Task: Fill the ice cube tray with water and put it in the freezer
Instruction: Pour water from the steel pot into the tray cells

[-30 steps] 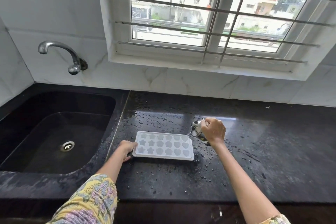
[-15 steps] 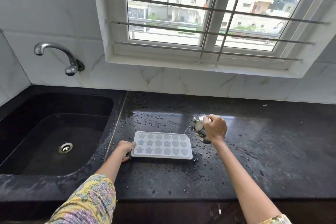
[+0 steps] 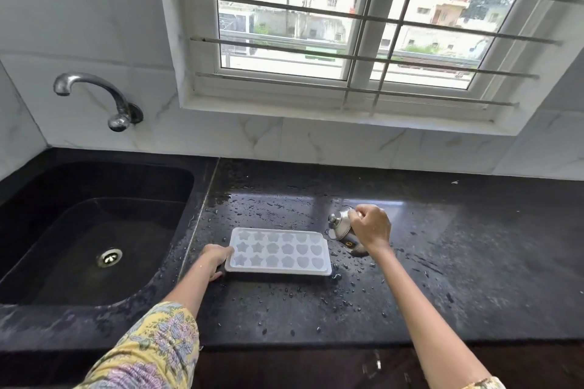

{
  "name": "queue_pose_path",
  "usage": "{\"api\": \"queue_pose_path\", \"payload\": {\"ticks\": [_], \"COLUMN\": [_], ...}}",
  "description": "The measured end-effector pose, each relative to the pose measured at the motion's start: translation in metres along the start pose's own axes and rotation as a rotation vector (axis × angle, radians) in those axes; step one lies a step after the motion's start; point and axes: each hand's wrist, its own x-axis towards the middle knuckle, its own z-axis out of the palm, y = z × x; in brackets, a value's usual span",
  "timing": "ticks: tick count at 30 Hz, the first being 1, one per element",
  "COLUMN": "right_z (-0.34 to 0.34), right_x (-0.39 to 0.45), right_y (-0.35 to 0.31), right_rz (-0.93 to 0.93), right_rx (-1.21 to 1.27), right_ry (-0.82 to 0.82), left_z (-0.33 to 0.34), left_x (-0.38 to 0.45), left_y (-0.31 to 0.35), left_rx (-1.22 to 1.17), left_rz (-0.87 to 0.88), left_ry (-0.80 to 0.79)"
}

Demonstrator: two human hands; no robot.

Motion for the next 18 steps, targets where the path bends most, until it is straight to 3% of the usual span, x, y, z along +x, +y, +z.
{"api": "queue_pose_path", "payload": {"ticks": [9, 18], "right_z": [0.0014, -0.0005], "right_x": [-0.0081, -0.0068], "right_y": [-0.0010, -0.0045], "right_rz": [-0.137, -0.121], "right_rx": [-0.126, -0.182], "right_ry": [-0.062, -0.104], "left_z": [0.0010, 0.0025], "left_x": [-0.0009, 0.0008], "left_y": [-0.0014, -0.0017], "left_rx": [-0.029, -0.022], "left_rz": [0.011, 0.044], "left_ry": [0.011, 0.005]}}
